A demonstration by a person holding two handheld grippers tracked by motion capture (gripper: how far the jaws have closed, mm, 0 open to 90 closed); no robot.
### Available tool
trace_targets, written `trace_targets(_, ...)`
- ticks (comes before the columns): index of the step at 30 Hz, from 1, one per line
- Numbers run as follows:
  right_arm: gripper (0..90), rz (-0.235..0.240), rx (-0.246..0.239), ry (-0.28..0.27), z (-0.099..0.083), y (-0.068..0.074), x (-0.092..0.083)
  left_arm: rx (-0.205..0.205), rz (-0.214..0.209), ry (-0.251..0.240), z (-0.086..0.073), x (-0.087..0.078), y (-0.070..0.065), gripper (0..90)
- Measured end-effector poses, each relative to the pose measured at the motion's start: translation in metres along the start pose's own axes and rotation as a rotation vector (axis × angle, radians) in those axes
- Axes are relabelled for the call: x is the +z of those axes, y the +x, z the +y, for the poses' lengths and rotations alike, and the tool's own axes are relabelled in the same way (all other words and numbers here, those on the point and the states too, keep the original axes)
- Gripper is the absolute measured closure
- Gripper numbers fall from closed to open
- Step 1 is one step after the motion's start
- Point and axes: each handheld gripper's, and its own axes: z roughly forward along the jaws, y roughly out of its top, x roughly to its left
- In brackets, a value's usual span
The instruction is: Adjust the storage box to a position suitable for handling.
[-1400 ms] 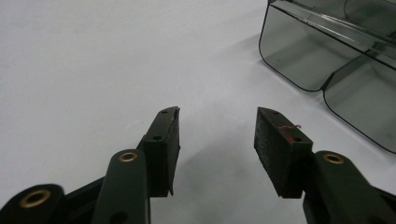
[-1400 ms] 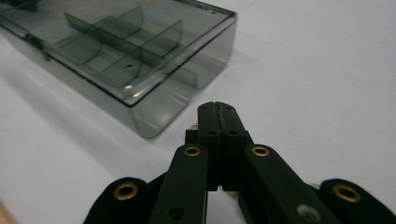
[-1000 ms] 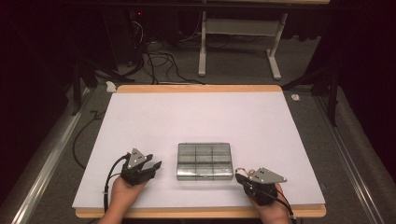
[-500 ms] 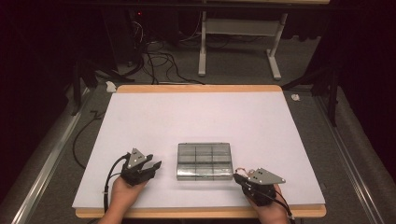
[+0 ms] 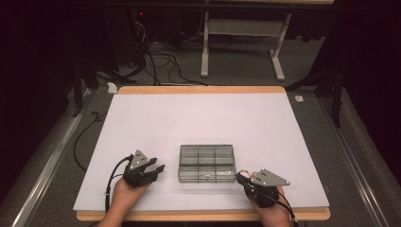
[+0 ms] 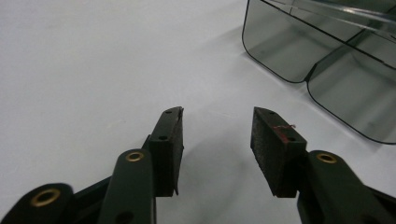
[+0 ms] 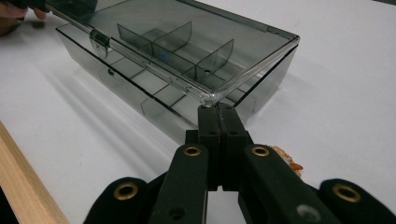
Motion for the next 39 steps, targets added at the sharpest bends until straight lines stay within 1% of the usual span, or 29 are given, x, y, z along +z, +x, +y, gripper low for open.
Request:
trace_targets(1, 90.0, 0.002, 0.002, -0.002, 0.001, 0.000, 0.000, 0.007, -0.002, 0.003, 0.000, 0.000, -0.001, 57.6)
trace_targets(2, 90.0, 0.005, 0.006, -0.007, 0.002, 0.000, 0.000, 0.014, 0.000, -0.002, 0.000, -0.001, -0.001, 61.4)
trace_targets(4, 90.0, 0.003, 0.009, -0.017, 0.004, -0.001, 0.001, 0.027, -0.003, -0.013, 0.000, -0.001, -0.003, 72.3)
trace_targets(6, 90.0, -0.002, 0.006, -0.016, 0.006, -0.001, 0.002, 0.036, -0.003, -0.016, 0.000, -0.002, -0.003, 80.0)
trace_targets(7, 90.0, -0.002, 0.005, -0.019, 0.008, -0.002, 0.002, 0.036, 0.001, -0.021, 0.000, -0.003, -0.004, 83.3)
trace_targets(9, 90.0, 0.002, 0.007, -0.027, 0.011, -0.003, 0.004, 0.011, -0.012, -0.039, 0.001, -0.004, -0.004, 87.7)
trace_targets(10, 90.0, 0.000, 0.007, -0.027, 0.013, -0.003, 0.004, -0.007, -0.024, -0.050, 0.003, -0.005, -0.006, 88.4)
trace_targets(11, 90.0, -0.001, 0.006, -0.032, 0.014, -0.004, 0.005, -0.012, -0.026, -0.062, 0.005, -0.006, -0.008, 88.7)
trace_targets(13, 90.0, -0.003, 0.010, -0.033, 0.016, -0.004, 0.006, -0.011, -0.042, -0.069, 0.009, -0.007, -0.015, 88.8)
trace_targets(15, 90.0, -0.004, 0.012, -0.038, 0.018, -0.005, 0.007, -0.012, -0.048, -0.050, 0.013, -0.006, -0.021, 90.0)
trace_targets(16, 90.0, -0.004, 0.013, -0.042, 0.019, -0.005, 0.007, -0.014, -0.050, -0.052, 0.015, -0.006, -0.024, 90.0)
trace_targets(20, 90.0, -0.001, 0.022, -0.050, 0.022, -0.006, 0.007, -0.011, -0.094, -0.095, 0.022, -0.009, -0.034, 90.0)
trace_targets(22, 90.0, 0.012, 0.029, -0.066, 0.025, -0.007, 0.005, -0.015, -0.106, -0.115, 0.025, -0.011, -0.037, 89.5)
trace_targets(24, 90.0, 0.011, 0.033, -0.077, 0.028, -0.007, 0.004, -0.032, -0.143, -0.118, 0.028, -0.011, -0.038, 88.2)
trace_targets(25, 90.0, 0.019, 0.043, -0.081, 0.029, -0.008, 0.003, -0.041, -0.154, -0.123, 0.029, -0.011, -0.039, 88.2)
trace_targets(27, 90.0, 0.029, 0.054, -0.091, 0.030, -0.009, 0.003, -0.043, -0.165, -0.124, 0.032, -0.010, -0.040, 88.5)
trace_targets(29, 90.0, 0.023, 0.048, -0.092, 0.032, -0.010, 0.002, -0.020, -0.163, -0.118, 0.035, -0.006, -0.043, 89.3)
trace_targets(31, 90.0, 0.021, 0.048, -0.095, 0.033, -0.009, 0.002, -0.016, -0.168, -0.115, 0.038, -0.002, -0.046, 89.2)
trace_targets(33, 90.0, 0.017, 0.040, -0.098, 0.035, -0.009, 0.002, -0.015, -0.163, -0.112, 0.042, 0.003, -0.049, 90.0)
trace_targets(36, 90.0, 0.018, 0.042, -0.100, 0.035, -0.009, 0.002, -0.003, -0.159, -0.123, 0.048, 0.007, -0.051, 90.0)
trace_targets(39, 90.0, 0.019, 0.040, -0.101, 0.035, -0.010, 0.001, -0.023, -0.165, -0.134, 0.049, 0.012, -0.049, 90.0)
